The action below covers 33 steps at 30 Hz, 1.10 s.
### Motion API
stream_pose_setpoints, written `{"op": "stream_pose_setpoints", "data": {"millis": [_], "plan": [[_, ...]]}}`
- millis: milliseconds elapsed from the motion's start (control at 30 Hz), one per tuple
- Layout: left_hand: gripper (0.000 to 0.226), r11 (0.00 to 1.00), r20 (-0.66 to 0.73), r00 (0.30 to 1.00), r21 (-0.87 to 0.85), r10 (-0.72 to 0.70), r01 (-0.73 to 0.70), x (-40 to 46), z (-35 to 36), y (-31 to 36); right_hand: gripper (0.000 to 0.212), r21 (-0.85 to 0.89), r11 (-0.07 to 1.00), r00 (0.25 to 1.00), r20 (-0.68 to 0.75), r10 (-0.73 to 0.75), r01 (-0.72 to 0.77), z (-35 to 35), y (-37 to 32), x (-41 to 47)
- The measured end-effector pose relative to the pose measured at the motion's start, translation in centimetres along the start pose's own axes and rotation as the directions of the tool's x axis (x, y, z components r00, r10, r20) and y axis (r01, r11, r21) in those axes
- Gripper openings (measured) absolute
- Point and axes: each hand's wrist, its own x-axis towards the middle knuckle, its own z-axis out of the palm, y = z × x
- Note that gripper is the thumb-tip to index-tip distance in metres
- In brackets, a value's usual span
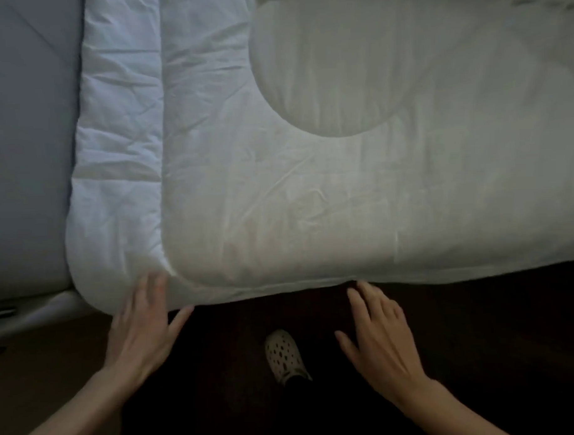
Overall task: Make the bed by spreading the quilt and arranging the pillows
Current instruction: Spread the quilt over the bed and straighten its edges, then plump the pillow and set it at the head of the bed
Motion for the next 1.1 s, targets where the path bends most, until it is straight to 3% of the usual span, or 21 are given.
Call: {"op": "stream_pose_setpoints", "data": {"millis": [67,167,200,233,300,333,367,433,500,600,667,700,767,900,1000,1100], "plan": [[0.093,0.966,0.000,0.989,-0.217,-0.147,0.143,3.3,0.1,3.4,0.072,0.046,0.997,0.984,-0.172,-0.052,0.061,-1.1,0.3,3.6],[0.113,0.909,0.009,0.958,-0.313,-0.287,0.275,7.4,1.5,5.3,0.075,-0.014,0.993,0.976,-0.182,-0.117,0.117,-1.6,5.2,8.3],[0.118,0.889,0.037,0.941,-0.318,-0.336,0.330,8.1,2.0,4.9,0.077,-0.057,0.998,0.989,-0.149,-0.017,0.009,-1.6,8.7,9.1],[0.122,0.871,0.063,0.928,-0.326,-0.368,0.368,8.8,2.6,4.6,0.084,-0.085,0.975,0.974,-0.122,0.192,-0.203,-1.9,13.2,9.2],[0.118,0.837,0.101,0.908,-0.357,-0.407,0.415,9.5,3.1,4.5,0.107,-0.078,0.777,0.781,-0.048,0.623,-0.625,-3.3,21.6,7.5],[0.113,0.821,0.102,0.894,-0.361,-0.436,0.442,9.8,3.0,4.7,0.114,-0.068,0.707,0.707,0.018,0.707,-0.704,-4.2,24.4,6.6],[0.109,0.799,0.096,0.870,-0.356,-0.484,0.484,10.0,2.7,5.4,0.114,-0.042,0.692,0.688,0.072,0.722,-0.721,-5.0,26.1,6.3],[0.103,0.795,0.023,0.849,-0.341,-0.527,0.503,10.3,2.3,8.5,0.107,0.006,0.722,0.722,0.049,0.690,-0.691,-6.2,25.9,6.5],[0.094,0.872,-0.119,0.902,-0.335,-0.414,0.356,10.7,1.7,14.5,0.092,0.059,0.804,0.799,-0.089,0.595,-0.592,-6.5,24.0,7.8],[0.087,0.966,-0.259,0.963,-0.258,-0.079,0.010,11.5,1.0,25.2,0.082,0.041,0.975,0.937,-0.271,0.220,-0.218,-6.3,19.4,11.1],[0.087,0.970,-0.271,0.957,-0.184,0.105,-0.159,12.5,1.2,31.4,0.076,-0.031,0.999,0.960,-0.277,-0.036,0.029,-5.8,19.3,12.7],[0.085,0.968,-0.262,0.951,-0.143,0.166,-0.208,12.9,1.5,33.8,0.073,-0.082,0.994,0.961,-0.261,-0.090,0.070,-5.6,20.9,13.0],[0.082,0.970,-0.275,0.938,-0.058,0.211,-0.235,13.7,2.7,37.0,0.076,-0.103,0.993,0.979,-0.202,0.032,-0.053,-5.2,26.6,12.6],[0.078,0.982,-0.307,0.932,0.062,0.190,-0.180,14.5,4.8,37.4,0.087,-0.050,0.906,0.898,-0.166,0.408,-0.421,-5.8,39.3,9.9],[0.078,0.979,-0.289,0.937,0.102,0.197,-0.175,14.5,5.2,37.9,0.088,-0.009,0.836,0.830,-0.122,0.544,-0.549,-6.8,43.3,8.5],[0.079,0.983,-0.226,0.959,0.102,0.173,-0.153,14.1,4.7,38.2,0.089,-0.011,0.823,0.821,-0.073,0.566,-0.568,-7.3,43.1,8.4]]}}
